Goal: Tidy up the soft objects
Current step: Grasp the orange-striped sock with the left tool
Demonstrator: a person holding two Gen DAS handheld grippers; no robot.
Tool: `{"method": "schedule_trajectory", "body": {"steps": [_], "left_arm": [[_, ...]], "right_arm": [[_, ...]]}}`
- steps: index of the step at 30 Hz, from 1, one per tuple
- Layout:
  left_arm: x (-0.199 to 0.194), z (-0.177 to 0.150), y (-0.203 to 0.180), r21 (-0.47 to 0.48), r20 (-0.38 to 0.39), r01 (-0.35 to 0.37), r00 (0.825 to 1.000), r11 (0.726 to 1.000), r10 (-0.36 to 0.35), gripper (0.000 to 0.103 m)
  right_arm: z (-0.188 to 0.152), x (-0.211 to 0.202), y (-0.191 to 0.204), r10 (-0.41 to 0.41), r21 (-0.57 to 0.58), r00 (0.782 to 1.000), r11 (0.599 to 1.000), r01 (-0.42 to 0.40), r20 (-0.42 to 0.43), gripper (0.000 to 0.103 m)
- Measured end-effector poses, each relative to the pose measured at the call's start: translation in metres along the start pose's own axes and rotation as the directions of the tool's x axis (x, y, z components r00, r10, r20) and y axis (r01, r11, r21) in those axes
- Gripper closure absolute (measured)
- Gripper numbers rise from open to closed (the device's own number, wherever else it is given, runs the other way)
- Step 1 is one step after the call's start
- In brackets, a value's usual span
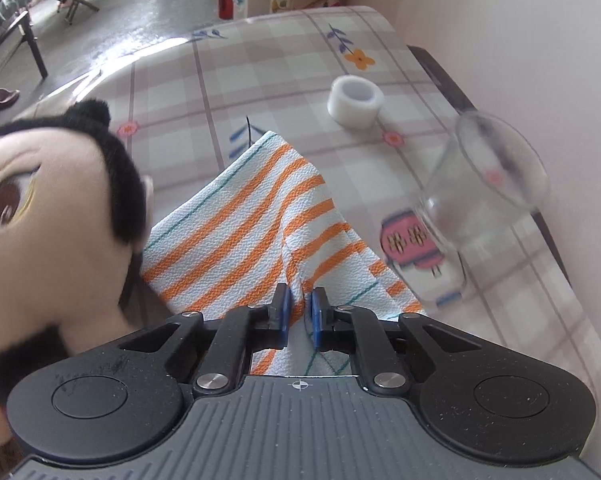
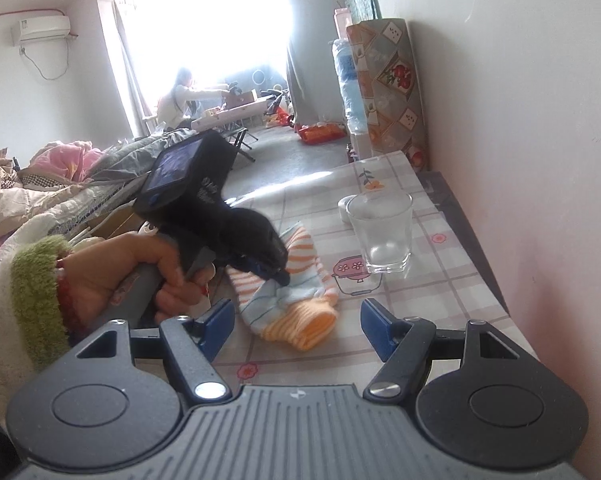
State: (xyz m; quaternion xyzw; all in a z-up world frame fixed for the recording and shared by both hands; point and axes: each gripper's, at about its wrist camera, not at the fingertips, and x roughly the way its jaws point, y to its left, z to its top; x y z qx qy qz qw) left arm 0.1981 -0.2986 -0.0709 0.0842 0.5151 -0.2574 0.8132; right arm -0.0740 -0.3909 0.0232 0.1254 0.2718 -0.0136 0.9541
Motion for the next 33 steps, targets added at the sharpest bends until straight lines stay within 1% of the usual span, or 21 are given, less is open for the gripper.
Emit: {"method": "schedule_trajectory", "body": {"steps": [2, 4, 6, 7, 9, 10, 11, 12, 13, 15, 18, 19, 21, 22, 23, 24, 25, 26, 29, 33], "left_arm": [[-0.01, -0.013, 0.001, 0.03, -0.028, 0.038, 0.999, 0.999, -0.037, 0.094], [-0.016, -0.03, 0.001, 0.068, -0.064, 0.063, 0.996, 0.996, -0.058, 0.092], [-0.022, -0.045, 0.001, 0.11, -0.066, 0.054, 0.997, 0.992, -0.047, 0.087], [-0.025, -0.049, 0.001, 0.12, -0.062, 0.055, 0.997, 0.991, -0.048, 0.082], [-0.028, -0.053, 0.003, 0.107, -0.067, 0.071, 0.996, 0.992, -0.064, 0.075], [-0.028, -0.054, 0.004, 0.099, -0.065, 0.078, 0.995, 0.992, -0.072, 0.062], [-0.028, -0.054, 0.005, 0.092, -0.064, 0.083, 0.995, 0.992, -0.077, 0.045], [-0.027, -0.054, 0.005, 0.086, -0.055, 0.082, 0.995, 0.993, -0.077, 0.035], [-0.026, -0.055, 0.005, 0.086, -0.042, 0.072, 0.997, 0.994, -0.068, 0.021], [-0.021, -0.056, 0.001, 0.113, -0.039, 0.05, 0.998, 0.992, -0.045, 0.019], [-0.019, -0.065, -0.012, 0.187, 0.003, -0.008, 1.0, 0.982, 0.007, 0.015], [-0.019, -0.068, -0.012, 0.18, 0.019, -0.014, 1.0, 0.984, 0.011, 0.015], [-0.021, -0.069, -0.011, 0.165, 0.033, -0.015, 0.999, 0.986, 0.01, 0.02], [-0.023, -0.07, -0.01, 0.16, 0.044, -0.015, 0.999, 0.987, 0.008, 0.032], [-0.025, -0.071, -0.01, 0.156, 0.055, -0.019, 0.998, 0.988, 0.01, 0.046], [-0.027, -0.071, -0.01, 0.153, 0.06, -0.015, 0.998, 0.988, 0.006, 0.053], [-0.029, -0.071, -0.01, 0.151, 0.062, -0.014, 0.998, 0.988, 0.005, 0.066], [-0.03, -0.071, -0.01, 0.149, 0.063, -0.008, 0.998, 0.989, -0.002, 0.076], [-0.031, -0.073, -0.012, 0.158, 0.076, -0.014, 0.997, 0.987, 0.002, 0.086], [-0.033, -0.077, -0.013, 0.167, 0.099, -0.029, 0.995, 0.986, 0.012, 0.092]], "right_arm": [[0.0, -0.005, -0.001, -0.006, -0.002, 1.0, 1.0, 0.006, 0.004, 0.031], [-0.001, -0.007, -0.003, -0.009, -0.001, 1.0, 1.0, 0.009, 0.007, 0.031], [-0.001, -0.008, -0.005, -0.01, 0.002, 1.0, 1.0, 0.01, 0.009, 0.031], [-0.002, -0.008, -0.006, -0.011, 0.003, 1.0, 1.0, 0.011, 0.009, 0.031], [-0.002, -0.005, -0.008, -0.016, 0.011, 1.0, 1.0, 0.016, 0.002, 0.031], [-0.001, -0.004, -0.01, -0.017, 0.017, 1.0, 1.0, 0.017, -0.003, 0.031], [-0.001, -0.003, -0.011, -0.018, 0.022, 1.0, 1.0, 0.018, -0.006, 0.031], [-0.001, -0.002, -0.012, -0.016, 0.024, 1.0, 1.0, 0.016, -0.007, 0.031], [0.0, -0.001, -0.012, -0.014, 0.024, 1.0, 1.0, 0.015, -0.007, 0.031], [0.0, -0.001, -0.012, -0.014, 0.022, 1.0, 1.0, 0.014, -0.006, 0.031], [-0.002, -0.001, -0.011, -0.016, 0.022, 1.0, 1.0, 0.016, -0.009, 0.031], [-0.002, -0.001, -0.01, -0.016, 0.023, 1.0, 1.0, 0.016, -0.011, 0.031], [-0.002, -0.002, -0.009, -0.019, 0.023, 1.0, 1.0, 0.019, -0.012, 0.031], [-0.002, -0.002, -0.009, -0.02, 0.022, 1.0, 1.0, 0.021, -0.012, 0.031], [-0.001, -0.002, -0.008, -0.021, 0.021, 1.0, 1.0, 0.021, -0.012, 0.031], [-0.001, -0.003, -0.007, -0.021, 0.02, 1.0, 1.0, 0.021, -0.011, 0.031], [0.0, -0.004, -0.007, -0.021, 0.019, 1.0, 1.0, 0.021, -0.01, 0.031], [0.001, -0.004, -0.006, -0.022, 0.017, 1.0, 1.0, 0.022, -0.009, 0.031], [0.003, -0.006, -0.003, -0.026, 0.005, 1.0, 1.0, 0.026, -0.006, 0.031], [0.008, -0.007, 0.001, -0.03, -0.013, 1.0, 0.999, 0.03, -0.002, 0.031]]}}
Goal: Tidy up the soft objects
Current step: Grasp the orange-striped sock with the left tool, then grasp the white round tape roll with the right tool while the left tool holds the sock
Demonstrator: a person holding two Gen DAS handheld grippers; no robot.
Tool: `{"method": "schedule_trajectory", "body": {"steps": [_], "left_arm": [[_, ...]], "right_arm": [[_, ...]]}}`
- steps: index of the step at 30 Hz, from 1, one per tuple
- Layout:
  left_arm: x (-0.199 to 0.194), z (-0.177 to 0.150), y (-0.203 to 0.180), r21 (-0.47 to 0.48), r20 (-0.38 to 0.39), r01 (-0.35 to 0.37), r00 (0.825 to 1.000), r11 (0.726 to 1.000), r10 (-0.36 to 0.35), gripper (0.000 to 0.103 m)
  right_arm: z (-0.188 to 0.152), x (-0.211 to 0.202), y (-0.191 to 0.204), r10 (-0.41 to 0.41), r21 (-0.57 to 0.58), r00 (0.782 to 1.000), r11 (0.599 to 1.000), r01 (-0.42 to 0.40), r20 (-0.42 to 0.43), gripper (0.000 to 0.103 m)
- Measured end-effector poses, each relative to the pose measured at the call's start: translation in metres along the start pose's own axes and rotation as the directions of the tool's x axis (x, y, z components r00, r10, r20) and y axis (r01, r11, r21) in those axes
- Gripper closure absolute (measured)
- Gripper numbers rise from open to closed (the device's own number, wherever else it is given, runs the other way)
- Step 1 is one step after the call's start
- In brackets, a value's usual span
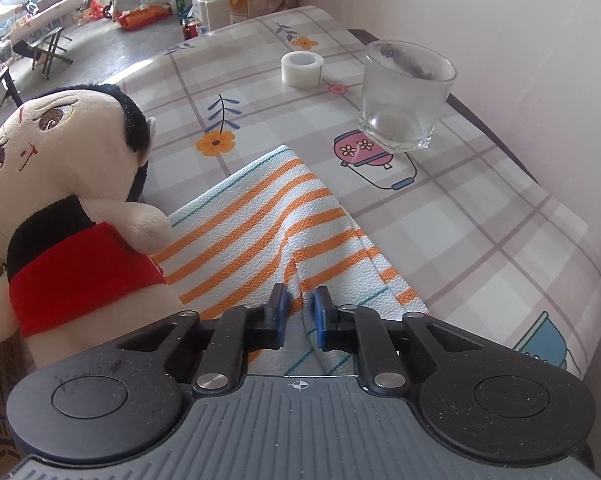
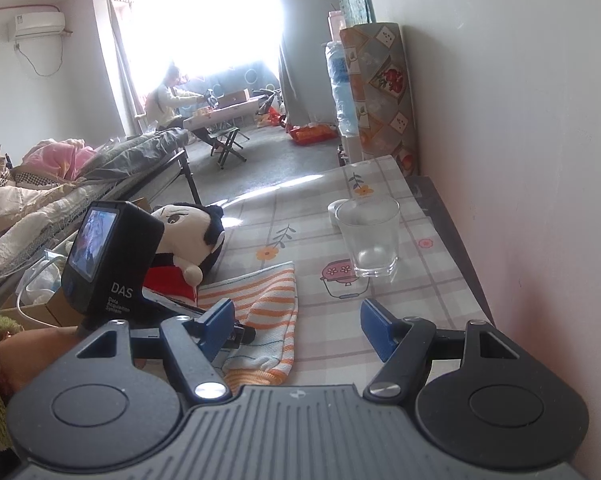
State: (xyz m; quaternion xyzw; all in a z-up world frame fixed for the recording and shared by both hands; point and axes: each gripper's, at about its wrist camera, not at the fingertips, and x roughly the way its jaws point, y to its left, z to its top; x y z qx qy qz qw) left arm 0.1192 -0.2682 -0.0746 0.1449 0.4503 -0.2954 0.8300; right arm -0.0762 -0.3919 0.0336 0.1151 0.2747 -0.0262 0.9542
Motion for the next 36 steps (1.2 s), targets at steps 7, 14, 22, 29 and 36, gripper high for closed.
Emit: {"method": "schedule_trajectory", "body": {"steps": [7, 14, 22, 29, 36], "left_arm": [[-0.015, -0.004, 0.004, 0.001, 0.043, 0.008, 0.999, 1.0, -0.008, 0.098], [-0.028, -0.008, 0.015, -0.019, 0.072, 0.04, 0.997, 0.999, -0.039, 0.098], [-0.037, -0.009, 0.031, -0.067, 0.104, 0.075, 0.992, 0.995, -0.068, 0.098], [-0.041, -0.009, 0.056, -0.15, 0.134, 0.117, 0.986, 0.982, -0.097, 0.098], [-0.036, -0.012, 0.083, -0.263, 0.154, 0.156, 0.981, 0.952, -0.118, 0.099]], "right_arm": [[0.013, 0.0, 0.005, 0.0, -0.016, 1.0, 1.0, 0.0, 0.011, 0.031], [0.032, 0.009, 0.009, 0.029, -0.03, 0.999, 0.999, -0.028, 0.019, 0.031], [0.082, 0.037, 0.009, 0.132, -0.097, 0.991, 0.987, -0.13, 0.009, 0.031], [0.161, 0.134, -0.011, 0.197, -0.09, 0.961, 0.972, -0.217, -0.194, 0.031], [0.187, 0.264, -0.012, 0.057, -0.14, 0.89, 0.981, -0.134, -0.451, 0.03]]}}
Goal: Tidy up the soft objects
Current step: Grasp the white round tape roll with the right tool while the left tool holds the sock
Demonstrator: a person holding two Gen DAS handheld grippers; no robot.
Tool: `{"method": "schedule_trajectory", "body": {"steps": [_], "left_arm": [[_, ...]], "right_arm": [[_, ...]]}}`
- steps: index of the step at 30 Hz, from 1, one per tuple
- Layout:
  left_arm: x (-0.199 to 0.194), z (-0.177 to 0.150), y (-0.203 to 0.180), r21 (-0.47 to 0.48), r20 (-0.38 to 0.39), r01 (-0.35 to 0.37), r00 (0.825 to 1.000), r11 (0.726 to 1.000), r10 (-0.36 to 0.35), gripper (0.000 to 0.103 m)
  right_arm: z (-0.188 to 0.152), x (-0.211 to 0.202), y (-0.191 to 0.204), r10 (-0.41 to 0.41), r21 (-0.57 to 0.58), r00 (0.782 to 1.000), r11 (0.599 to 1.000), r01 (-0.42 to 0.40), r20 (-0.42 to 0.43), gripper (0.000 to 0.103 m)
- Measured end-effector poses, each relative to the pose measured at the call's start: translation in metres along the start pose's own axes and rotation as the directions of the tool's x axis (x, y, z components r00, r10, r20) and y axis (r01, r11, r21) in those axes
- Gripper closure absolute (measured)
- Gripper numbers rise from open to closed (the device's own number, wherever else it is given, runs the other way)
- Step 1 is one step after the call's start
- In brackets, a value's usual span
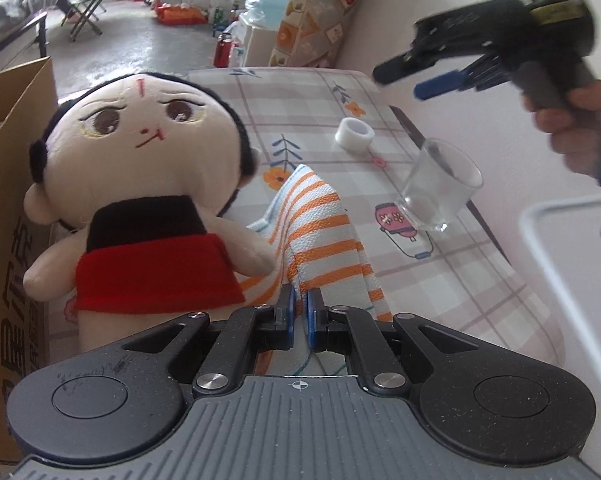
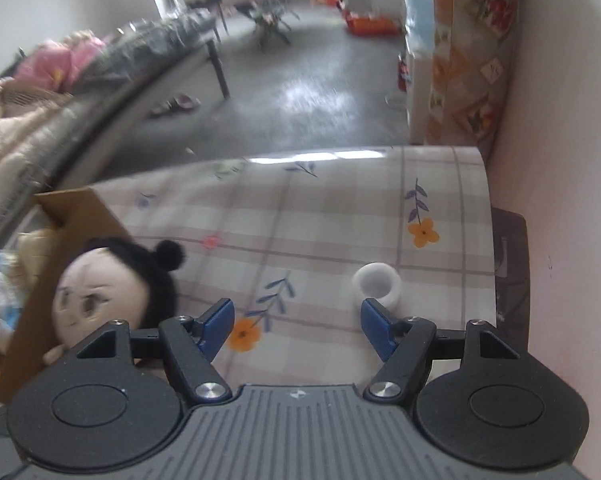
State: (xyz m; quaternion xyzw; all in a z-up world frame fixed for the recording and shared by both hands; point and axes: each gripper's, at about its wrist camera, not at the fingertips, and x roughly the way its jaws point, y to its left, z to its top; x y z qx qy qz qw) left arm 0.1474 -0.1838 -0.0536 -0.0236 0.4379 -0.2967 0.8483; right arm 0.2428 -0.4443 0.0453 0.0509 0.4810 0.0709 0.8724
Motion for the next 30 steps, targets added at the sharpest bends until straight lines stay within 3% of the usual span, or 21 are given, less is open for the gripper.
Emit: {"method": "schedule_trajectory", "body": {"steps": [4, 10, 16, 18, 20, 25, 30], "left_arm": [[0.002, 0.001, 0.013, -0.055, 0.003, 0.009, 1.0, 0.998, -0.008, 0.099], [0.002, 0.0, 0.018, -0.072, 0.004, 0.02, 1.0, 0.997, -0.019, 0.099], [0.006, -0.003, 0.017, -0.076, 0.003, 0.016, 1.0, 0.997, -0.016, 0.099], [0.007, -0.002, 0.018, -0.076, 0.0, 0.016, 1.0, 0.997, -0.016, 0.099], [0.007, -0.001, 0.019, -0.077, -0.001, 0.015, 1.0, 0.997, -0.015, 0.099], [0.008, -0.002, 0.02, -0.084, -0.002, 0.011, 1.0, 0.996, -0.012, 0.099], [0.004, -0.003, 0.021, -0.1, 0.007, 0.033, 0.999, 0.994, -0.033, 0.099]], "right_arm": [[0.018, 0.052, -0.009, -0.079, -0.028, 0.99, 0.997, 0.076, -0.114, 0.031], [0.025, 0.096, -0.015, -0.197, -0.09, 0.958, 0.979, 0.181, -0.208, 0.031], [0.027, 0.116, -0.026, -0.217, -0.085, 0.941, 0.976, 0.201, -0.258, 0.031], [0.026, 0.12, -0.027, -0.208, -0.078, 0.939, 0.978, 0.194, -0.273, 0.036], [0.024, 0.123, -0.028, -0.209, -0.073, 0.936, 0.978, 0.196, -0.284, 0.045], [0.026, 0.122, -0.034, -0.196, -0.055, 0.946, 0.981, 0.188, -0.258, 0.054], [0.024, 0.114, -0.03, -0.203, -0.08, 0.956, 0.978, 0.191, -0.212, 0.054]]}}
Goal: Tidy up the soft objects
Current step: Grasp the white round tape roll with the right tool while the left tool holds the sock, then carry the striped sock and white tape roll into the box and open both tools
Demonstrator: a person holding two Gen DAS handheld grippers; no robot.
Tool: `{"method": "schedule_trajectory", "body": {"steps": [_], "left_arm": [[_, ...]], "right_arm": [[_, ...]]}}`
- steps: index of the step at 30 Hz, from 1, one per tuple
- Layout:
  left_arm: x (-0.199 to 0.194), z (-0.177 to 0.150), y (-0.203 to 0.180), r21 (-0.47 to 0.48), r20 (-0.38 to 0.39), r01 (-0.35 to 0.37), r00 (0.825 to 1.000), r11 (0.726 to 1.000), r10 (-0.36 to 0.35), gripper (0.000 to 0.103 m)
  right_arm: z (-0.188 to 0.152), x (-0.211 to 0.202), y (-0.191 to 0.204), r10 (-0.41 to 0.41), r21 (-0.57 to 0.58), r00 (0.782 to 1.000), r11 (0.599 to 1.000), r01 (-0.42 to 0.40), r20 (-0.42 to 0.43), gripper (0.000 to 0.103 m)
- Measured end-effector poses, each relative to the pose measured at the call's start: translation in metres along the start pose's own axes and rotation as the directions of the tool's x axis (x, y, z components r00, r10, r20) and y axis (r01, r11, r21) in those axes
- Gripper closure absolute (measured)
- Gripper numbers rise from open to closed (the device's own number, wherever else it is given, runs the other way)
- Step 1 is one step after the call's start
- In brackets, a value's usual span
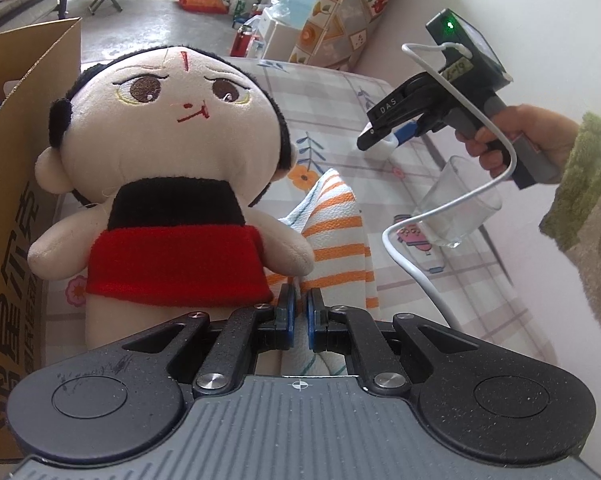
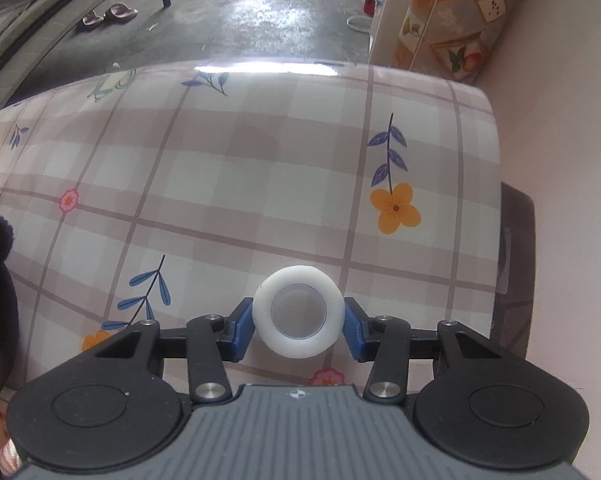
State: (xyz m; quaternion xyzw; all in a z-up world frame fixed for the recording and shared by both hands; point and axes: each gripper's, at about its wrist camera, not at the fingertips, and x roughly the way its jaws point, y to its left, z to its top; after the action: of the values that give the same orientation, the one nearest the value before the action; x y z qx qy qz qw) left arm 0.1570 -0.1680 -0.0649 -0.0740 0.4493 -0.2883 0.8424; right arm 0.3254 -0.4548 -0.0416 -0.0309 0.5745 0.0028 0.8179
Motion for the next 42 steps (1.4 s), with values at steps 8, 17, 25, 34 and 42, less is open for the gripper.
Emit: {"method": "schedule_trajectory", "body": {"steps": [8, 17, 25, 34, 42], "left_arm": [[-0.033, 0.0, -0.009, 0.012, 0.059, 0.005, 0.998, 1.0, -0.006, 0.099], [-0.108, -0.016, -0.022, 0.049, 0.169, 0.025, 0.985, 0.999, -0.033, 0.099], [-0.169, -0.024, -0.02, 0.039, 0.233, 0.102, 0.966, 0.994, -0.108, 0.099], [-0.242, -0.009, 0.028, -0.034, 0.4, 0.058, 0.916, 0.998, -0.039, 0.099], [-0.235, 0.012, 0.088, -0.145, 0.429, -0.093, 0.891, 0.985, 0.147, 0.099]], "right_arm": [[-0.02, -0.093, 0.018, 0.064, -0.027, 0.98, 0.998, -0.06, 0.188, 0.054], [-0.088, -0.236, 0.064, 0.199, -0.101, 0.884, 0.98, -0.172, 0.422, 0.054], [-0.155, -0.302, 0.107, 0.294, -0.148, 0.798, 0.956, -0.254, 0.527, 0.054], [-0.172, -0.32, 0.171, 0.472, -0.242, 0.675, 0.879, -0.412, 0.567, 0.054], [-0.13, -0.283, 0.229, 0.636, -0.277, 0.592, 0.762, -0.586, 0.495, 0.054]]}}
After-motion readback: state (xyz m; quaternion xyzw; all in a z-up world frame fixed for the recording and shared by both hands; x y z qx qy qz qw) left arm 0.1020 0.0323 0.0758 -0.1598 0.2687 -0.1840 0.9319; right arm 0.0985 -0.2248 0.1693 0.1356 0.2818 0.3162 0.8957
